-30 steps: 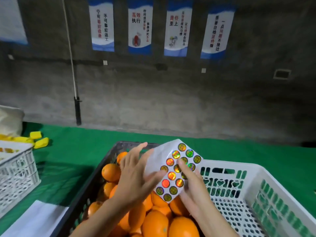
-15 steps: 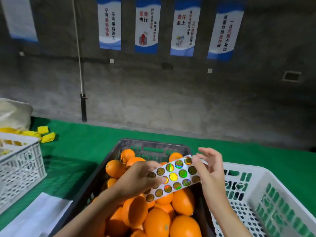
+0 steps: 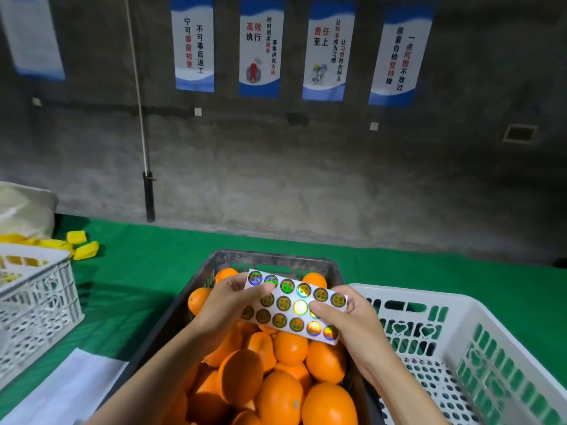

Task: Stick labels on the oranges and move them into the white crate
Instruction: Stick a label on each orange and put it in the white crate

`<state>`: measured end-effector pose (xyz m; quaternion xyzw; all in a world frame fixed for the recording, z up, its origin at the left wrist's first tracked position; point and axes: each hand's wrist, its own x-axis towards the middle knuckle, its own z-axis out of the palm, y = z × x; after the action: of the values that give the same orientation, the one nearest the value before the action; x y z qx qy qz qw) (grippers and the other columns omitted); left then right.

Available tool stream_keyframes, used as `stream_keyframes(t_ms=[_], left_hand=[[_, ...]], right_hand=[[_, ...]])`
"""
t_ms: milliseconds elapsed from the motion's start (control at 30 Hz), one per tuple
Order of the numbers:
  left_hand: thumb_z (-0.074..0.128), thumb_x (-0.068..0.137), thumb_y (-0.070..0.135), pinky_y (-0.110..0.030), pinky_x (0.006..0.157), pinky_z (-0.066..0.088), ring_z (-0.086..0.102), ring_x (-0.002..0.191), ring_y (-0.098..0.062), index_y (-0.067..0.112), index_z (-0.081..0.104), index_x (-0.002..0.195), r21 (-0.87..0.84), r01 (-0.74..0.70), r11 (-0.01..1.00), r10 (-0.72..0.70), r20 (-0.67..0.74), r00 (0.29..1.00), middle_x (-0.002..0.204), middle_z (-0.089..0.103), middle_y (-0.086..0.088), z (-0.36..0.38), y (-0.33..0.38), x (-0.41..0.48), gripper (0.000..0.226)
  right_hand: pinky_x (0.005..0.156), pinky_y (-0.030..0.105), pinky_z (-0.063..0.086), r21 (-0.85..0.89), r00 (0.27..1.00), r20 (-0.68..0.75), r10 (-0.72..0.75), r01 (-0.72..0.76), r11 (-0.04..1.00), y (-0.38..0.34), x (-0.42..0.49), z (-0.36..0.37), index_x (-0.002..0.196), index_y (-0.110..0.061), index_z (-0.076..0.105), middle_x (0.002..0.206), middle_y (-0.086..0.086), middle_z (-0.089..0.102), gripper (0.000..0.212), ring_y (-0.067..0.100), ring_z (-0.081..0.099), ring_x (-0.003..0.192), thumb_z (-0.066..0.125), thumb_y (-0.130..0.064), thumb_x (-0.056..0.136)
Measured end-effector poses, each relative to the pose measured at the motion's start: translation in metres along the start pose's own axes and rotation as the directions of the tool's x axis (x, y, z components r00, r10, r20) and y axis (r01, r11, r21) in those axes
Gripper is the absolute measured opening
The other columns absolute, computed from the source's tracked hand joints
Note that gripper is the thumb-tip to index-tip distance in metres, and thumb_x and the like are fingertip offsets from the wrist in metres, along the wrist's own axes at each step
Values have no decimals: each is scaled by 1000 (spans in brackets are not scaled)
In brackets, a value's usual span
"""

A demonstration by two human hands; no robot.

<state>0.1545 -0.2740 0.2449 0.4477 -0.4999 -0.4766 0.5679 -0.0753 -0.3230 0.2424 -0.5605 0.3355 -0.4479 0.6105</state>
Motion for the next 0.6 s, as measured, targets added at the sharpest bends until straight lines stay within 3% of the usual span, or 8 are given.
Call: stream_keyframes(t_ms=[67, 200, 300, 400, 433, 500, 600], left_hand=[[77, 83, 38, -59, 88, 55, 68, 104, -41, 13, 71, 115, -31, -2, 1000, 2, -7, 1000, 114, 71, -19, 4, -4, 1, 41], [73, 90, 26, -42, 83, 58, 66, 110, -40, 14, 66, 124, -103, 4, 995, 10, 131, 991, 122, 68, -19, 8, -11, 1, 37], [73, 87, 21, -40, 79, 59, 68, 105, -38, 12, 70, 117, -89, 12, 996, -7, 57, 998, 116, 70, -19, 11, -12, 1, 31], [72, 85, 19, -34, 73, 60, 71, 100, -35, 8, 71, 111, -61, -14, 998, 12, -26, 1000, 110, 73, -17, 13, -12, 0, 28], [70, 86, 18, -33, 73, 60, 71, 100, -34, 8, 71, 112, -61, -30, 998, 28, -29, 999, 109, 73, -16, 14, -11, -1, 28], [69, 87, 18, -32, 73, 60, 71, 99, -33, 8, 70, 112, -61, -76, 995, 73, -49, 996, 109, 74, -14, 18, -11, -3, 27], [71, 86, 23, -30, 71, 60, 73, 95, -28, 20, 73, 106, 3, -185, 983, 184, -136, 974, 106, 75, -10, 26, -11, -6, 20]], right_hand=[[66, 40, 63, 9, 1000, 2, 14, -14, 1000, 2, 0, 3, 107, -2, 58, 97, 17, 76, 43, 37, 75, 86, 85, -11, 74], [61, 34, 61, 8, 998, -68, -15, 15, 1000, 4, 2, 2, 107, -5, 59, 95, 13, 77, 41, 33, 76, 84, 85, -10, 75], [59, 30, 60, -73, 998, -55, -43, 39, 997, 7, 3, -1, 104, -7, 58, 92, 9, 78, 38, 27, 76, 82, 84, -9, 77], [64, 24, 59, -179, 984, -79, -158, 142, 974, 12, 3, 1, 108, -23, 63, 104, -1, 74, 38, 12, 74, 91, 85, -15, 78], [71, 19, 57, -287, 963, -103, -247, 209, 935, 14, 3, 1, 109, -30, 63, 108, -10, 70, 37, 4, 69, 97, 84, -19, 80], [86, 15, 50, -557, 868, -135, -477, 331, 761, 16, 1, 1, 109, -36, 63, 114, -23, 62, 29, -5, 59, 108, 78, -26, 86], [97, 28, 42, -822, 662, -12, -749, 420, 384, 18, -2, 4, 109, -22, 70, 113, -13, 65, 19, 7, 56, 110, 67, -32, 94]])
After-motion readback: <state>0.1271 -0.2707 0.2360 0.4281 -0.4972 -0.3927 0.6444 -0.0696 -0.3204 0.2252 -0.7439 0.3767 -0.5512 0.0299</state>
